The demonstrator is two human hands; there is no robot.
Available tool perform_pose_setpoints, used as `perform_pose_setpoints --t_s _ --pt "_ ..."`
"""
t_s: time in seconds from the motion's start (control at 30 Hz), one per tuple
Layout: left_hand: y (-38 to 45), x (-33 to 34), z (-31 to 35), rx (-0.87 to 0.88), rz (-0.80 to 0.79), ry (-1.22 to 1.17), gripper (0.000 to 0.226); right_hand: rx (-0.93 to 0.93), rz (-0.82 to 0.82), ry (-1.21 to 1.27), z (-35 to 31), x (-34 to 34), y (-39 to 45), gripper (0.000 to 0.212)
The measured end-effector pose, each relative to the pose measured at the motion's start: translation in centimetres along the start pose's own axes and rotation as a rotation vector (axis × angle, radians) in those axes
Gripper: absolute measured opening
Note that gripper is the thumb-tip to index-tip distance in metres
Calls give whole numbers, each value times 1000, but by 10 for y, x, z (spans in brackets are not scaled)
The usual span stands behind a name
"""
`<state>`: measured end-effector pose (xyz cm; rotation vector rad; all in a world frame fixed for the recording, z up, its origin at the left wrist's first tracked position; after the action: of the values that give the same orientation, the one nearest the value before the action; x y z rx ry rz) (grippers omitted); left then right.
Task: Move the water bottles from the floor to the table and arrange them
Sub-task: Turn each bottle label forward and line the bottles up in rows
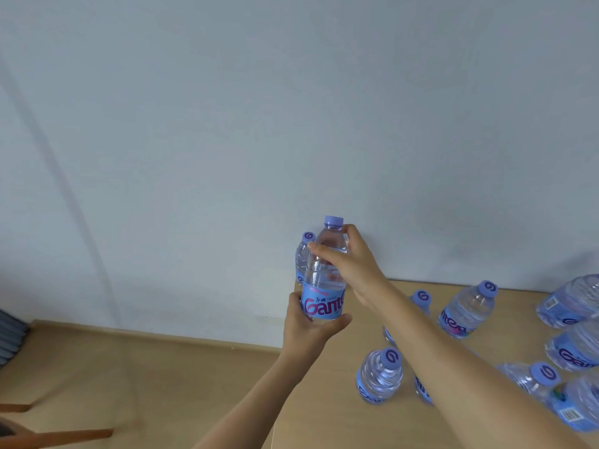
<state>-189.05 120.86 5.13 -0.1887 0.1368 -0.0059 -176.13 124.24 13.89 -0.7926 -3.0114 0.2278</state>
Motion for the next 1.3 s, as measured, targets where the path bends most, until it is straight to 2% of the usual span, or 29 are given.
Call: perform_pose_setpoints --t_s 0.13,0.23,0.4,0.6,0.67,0.8,0.87,1.0,1.3 --pt "5 8 8 -8 -40 -47 54 15 -49 -10 1 -6 18 40" --pt "12 17 13 20 -80 -54 55 7 -67 -47 4 -12 30 42" --pt "26 34 9 39 -97 17 53 -7 -42 -130 6 -25 45 52" --pt "41 60 -1 42 -221 104 54 -19 15 -169 24 -45 57 61" --pt "43 70 -2 53 -264 106 53 -10 13 -186 32 -54 61 56" --pt "50 94 -18 -11 -318 100 52 -30 -3 -305 43 -70 67 31" --pt "55 105 -30 -48 -303 112 56 -41 -5 -380 50 -78 71 33" --pt "68 121 -51 -74 -263 151 66 10 -15 -457 69 -94 80 51" --pt "88 146 -77 -123 -217 162 62 46 -83 -614 88 -98 99 51"
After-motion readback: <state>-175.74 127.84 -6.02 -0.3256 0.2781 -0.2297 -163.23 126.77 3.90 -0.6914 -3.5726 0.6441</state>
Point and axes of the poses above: each hand's wrist, its own y-axis towards the middle knuckle, its own x-axis out of the palm, z = x × y, the point moved 8 cm from there along y, towards the middle knuckle, and after that the axes turned 14 degrees about z, right-handed, at the moved point
